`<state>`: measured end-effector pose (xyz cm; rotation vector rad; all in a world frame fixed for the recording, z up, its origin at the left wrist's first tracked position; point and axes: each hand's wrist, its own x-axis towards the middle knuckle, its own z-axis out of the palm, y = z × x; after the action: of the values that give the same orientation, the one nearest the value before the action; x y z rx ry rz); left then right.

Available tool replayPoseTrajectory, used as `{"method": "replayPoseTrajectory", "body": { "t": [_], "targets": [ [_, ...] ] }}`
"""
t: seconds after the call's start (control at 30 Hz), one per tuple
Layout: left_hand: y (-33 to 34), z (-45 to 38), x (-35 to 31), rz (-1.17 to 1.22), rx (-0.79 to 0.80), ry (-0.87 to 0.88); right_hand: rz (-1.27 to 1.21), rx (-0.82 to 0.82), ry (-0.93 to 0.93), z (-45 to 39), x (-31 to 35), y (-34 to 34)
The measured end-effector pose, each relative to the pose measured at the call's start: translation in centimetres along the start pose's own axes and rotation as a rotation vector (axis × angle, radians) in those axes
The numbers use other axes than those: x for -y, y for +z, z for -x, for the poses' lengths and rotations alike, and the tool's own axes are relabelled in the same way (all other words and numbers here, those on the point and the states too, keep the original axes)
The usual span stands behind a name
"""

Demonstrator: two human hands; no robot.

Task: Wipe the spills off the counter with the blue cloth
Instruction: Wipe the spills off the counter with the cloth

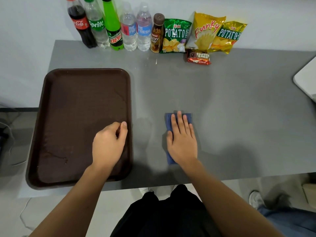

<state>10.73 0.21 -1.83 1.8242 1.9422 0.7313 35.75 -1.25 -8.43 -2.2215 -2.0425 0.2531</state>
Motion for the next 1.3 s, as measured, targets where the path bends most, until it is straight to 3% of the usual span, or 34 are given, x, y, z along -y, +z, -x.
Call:
{"method": "replayPoseTrajectory", "body": {
  "t": [0.17,0.37,0.67,0.9,1.17,1.3],
  "targets": [
    [0.2,0.6,-0.1,0.016,0.014,-0.004,0.032,-0.022,0.009,5.7,0.1,1.2],
    [0.0,1.4,0.5,0.008,0.014,-0.002,0.008,0.028,-0.085,9.1,6.0,2.6],
    [-1.0,1.9,0.8,-0.012,-0.006,-0.005,-0.044,0.105,-0.123,3.7,9.9,1.2],
    [-2.2,2.6,-0.3,0.026,-0.017,-0.009,0.004,0.088,-0.305,0.9,7.3,-2.7],
    [-3.4,3.3,-1.6,0.026,-0.086,-0.052,0.079,0.245,-0.442,-3.2,7.2,-4.5],
    [-3.8,4.3,-1.9,0.019,-0.11,-0.105,0.016,0.21,-0.462,-3.2,7.1,-5.5]
  ]
}}
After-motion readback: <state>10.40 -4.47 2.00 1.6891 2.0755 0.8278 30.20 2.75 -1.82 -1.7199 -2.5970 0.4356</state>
